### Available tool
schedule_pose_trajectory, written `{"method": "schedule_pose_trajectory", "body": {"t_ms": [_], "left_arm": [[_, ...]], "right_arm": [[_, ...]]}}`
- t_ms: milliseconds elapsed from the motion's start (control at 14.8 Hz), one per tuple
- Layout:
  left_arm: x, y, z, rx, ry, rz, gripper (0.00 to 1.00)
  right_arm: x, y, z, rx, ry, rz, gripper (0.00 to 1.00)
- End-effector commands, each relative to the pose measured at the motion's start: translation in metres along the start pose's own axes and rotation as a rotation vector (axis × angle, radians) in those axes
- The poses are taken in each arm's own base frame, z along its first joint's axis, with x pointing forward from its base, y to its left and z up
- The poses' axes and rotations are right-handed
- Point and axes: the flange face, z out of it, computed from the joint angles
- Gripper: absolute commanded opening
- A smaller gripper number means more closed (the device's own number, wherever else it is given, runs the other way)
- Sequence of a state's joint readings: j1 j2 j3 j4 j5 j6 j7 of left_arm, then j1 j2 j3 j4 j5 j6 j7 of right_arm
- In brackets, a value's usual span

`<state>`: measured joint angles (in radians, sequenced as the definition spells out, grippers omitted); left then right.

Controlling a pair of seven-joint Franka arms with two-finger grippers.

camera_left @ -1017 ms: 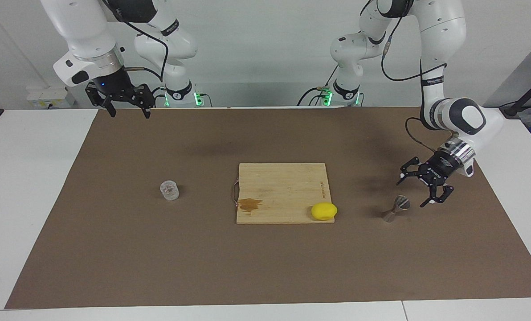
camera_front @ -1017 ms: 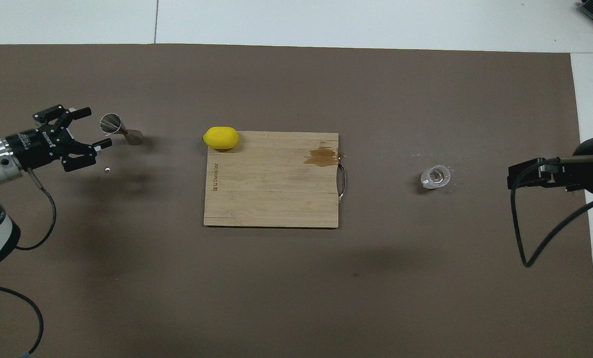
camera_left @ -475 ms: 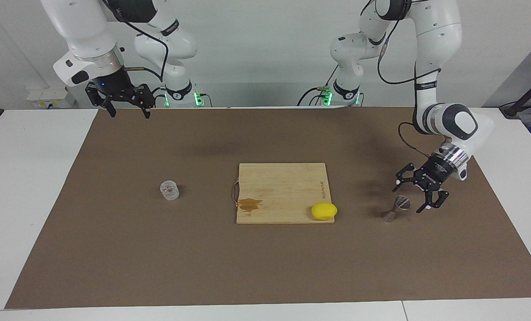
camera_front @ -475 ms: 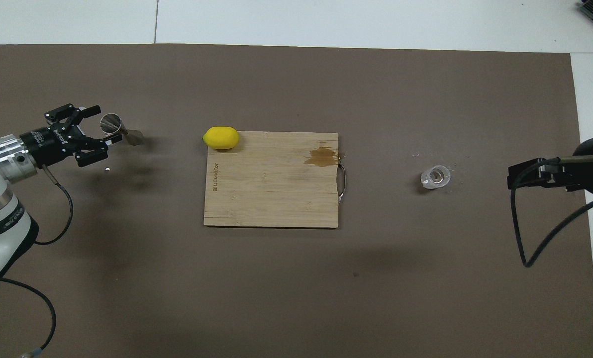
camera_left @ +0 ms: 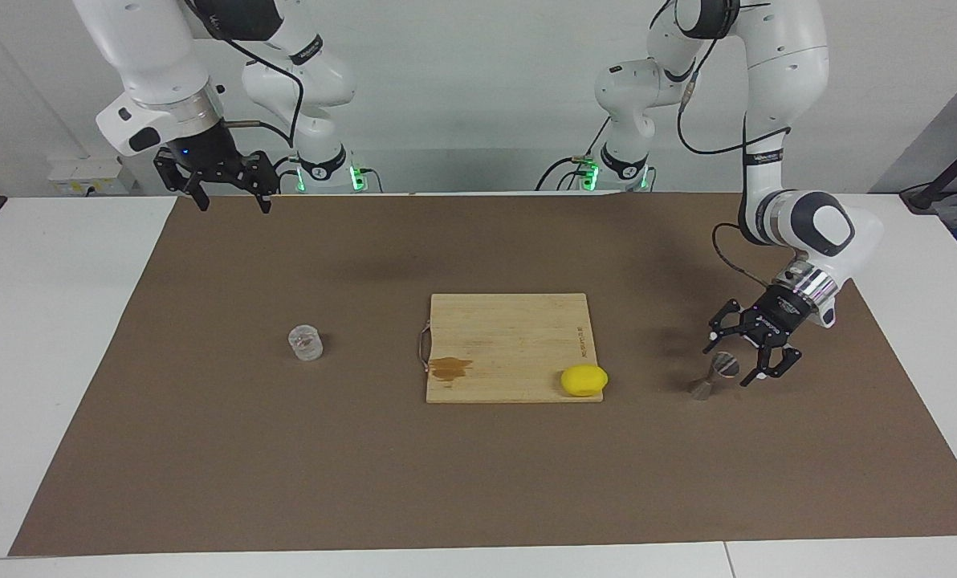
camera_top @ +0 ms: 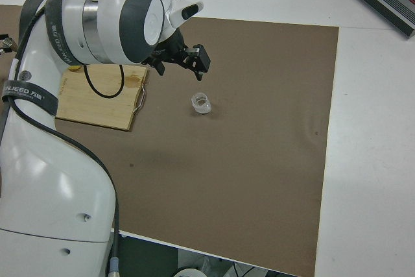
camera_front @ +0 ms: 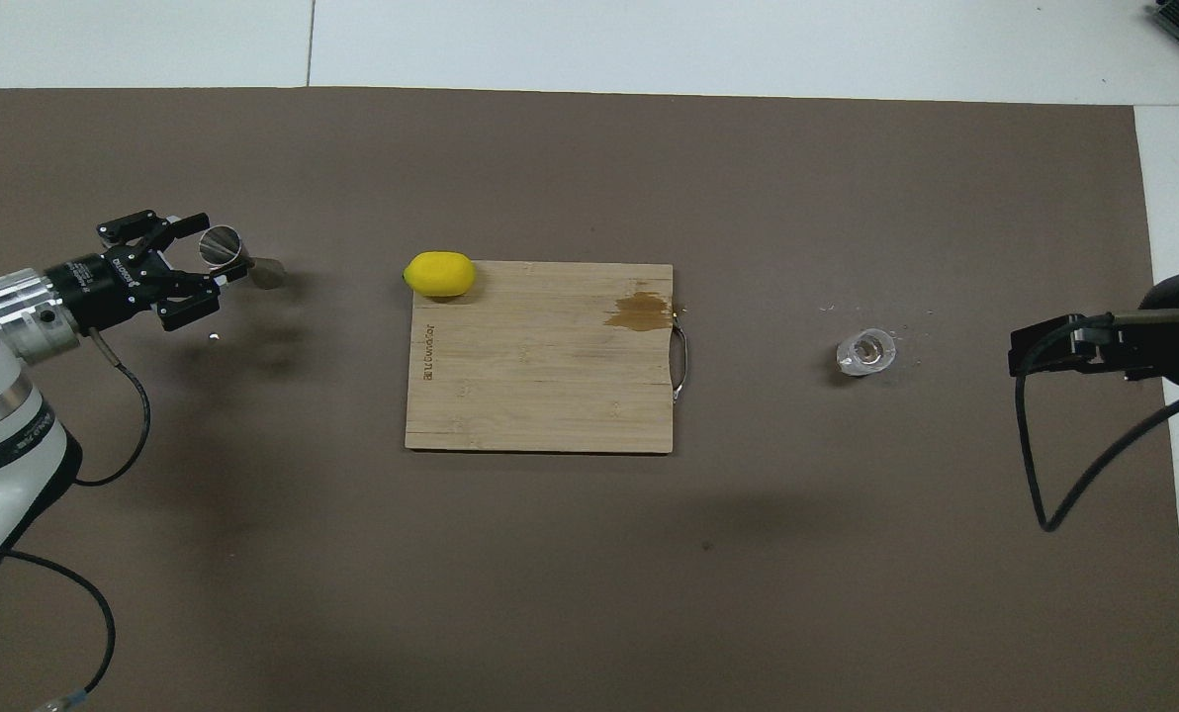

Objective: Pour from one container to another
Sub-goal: 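Reach the left gripper to the metal jigger cup and grasp it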

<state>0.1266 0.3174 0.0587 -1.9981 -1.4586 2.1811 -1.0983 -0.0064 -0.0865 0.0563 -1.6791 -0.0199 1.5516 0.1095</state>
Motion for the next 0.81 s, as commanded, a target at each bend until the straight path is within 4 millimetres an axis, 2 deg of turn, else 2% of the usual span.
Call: {"method": "schedule_pose_trajectory", "body": {"t_ms": [0,68,136,203,339,475,610,746], "left_arm": [[0.005,-0.002,-0.003,-0.020,-0.001,-0.028,0.67],[0.005,-0.002,-0.003,-0.020,-0.001,-0.028,0.46],[0.006,-0.001,-0.003,-0.022,-0.001,-0.028,0.07],[0.005,-0.002,-0.003,-0.020,-0.001,-0.026,0.00],[0.000,0.000,-0.003,-0.020,-0.003,-0.013,0.00],[-0.014,0.001,-0.001,0.013,-0.031,0.008,0.00],[-0.048,-0.007,0.010,0.104,-0.097,0.062,0.00],[-0.090,-0.025,0.027,0.150,-0.135,0.119,0.00]], "right_arm": [[-0.005,0.001,-0.001,0.015,0.007,0.008,0.99],[-0.005,0.001,-0.001,0.015,0.007,0.008,0.99],[-0.005,0.001,-0.001,0.015,0.007,0.008,0.99],[-0.004,0.001,-0.001,0.015,0.009,0.009,0.99],[-0.005,0.001,0.000,0.015,0.006,0.008,0.99],[-0.005,0.001,0.000,0.015,0.006,0.006,0.99],[-0.006,0.002,0.000,0.014,0.004,0.005,0.99],[-0.006,0.002,0.000,0.014,0.004,0.005,1.00]]}}
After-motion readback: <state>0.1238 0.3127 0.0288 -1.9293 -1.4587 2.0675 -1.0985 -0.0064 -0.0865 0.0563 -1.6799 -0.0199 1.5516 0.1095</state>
